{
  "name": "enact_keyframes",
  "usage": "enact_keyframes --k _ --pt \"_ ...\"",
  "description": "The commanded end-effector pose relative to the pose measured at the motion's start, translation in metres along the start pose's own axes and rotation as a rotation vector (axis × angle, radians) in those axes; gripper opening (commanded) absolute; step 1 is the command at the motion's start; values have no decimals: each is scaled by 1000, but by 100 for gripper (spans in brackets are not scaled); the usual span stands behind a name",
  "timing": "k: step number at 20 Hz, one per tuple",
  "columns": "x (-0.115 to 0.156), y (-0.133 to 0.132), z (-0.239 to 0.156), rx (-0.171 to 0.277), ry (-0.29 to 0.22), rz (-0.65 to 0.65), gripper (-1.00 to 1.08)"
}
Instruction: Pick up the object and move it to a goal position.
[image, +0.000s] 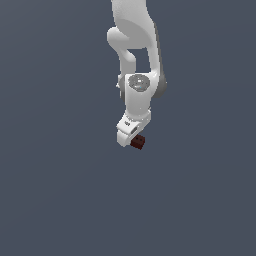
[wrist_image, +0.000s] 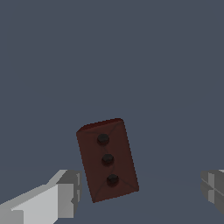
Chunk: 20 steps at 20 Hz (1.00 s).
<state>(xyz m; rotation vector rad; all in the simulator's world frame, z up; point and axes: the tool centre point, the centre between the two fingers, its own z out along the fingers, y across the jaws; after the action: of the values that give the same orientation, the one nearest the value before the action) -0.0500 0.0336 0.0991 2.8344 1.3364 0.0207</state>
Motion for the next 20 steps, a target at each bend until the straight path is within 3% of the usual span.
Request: enact_keyframes --k 1,10,20 --pt "-1 -7 6 3 -3 -68 100" --pt "-3 -22 20 12 -7 -210 100" --pt "-3 -24 27 14 -7 -226 100"
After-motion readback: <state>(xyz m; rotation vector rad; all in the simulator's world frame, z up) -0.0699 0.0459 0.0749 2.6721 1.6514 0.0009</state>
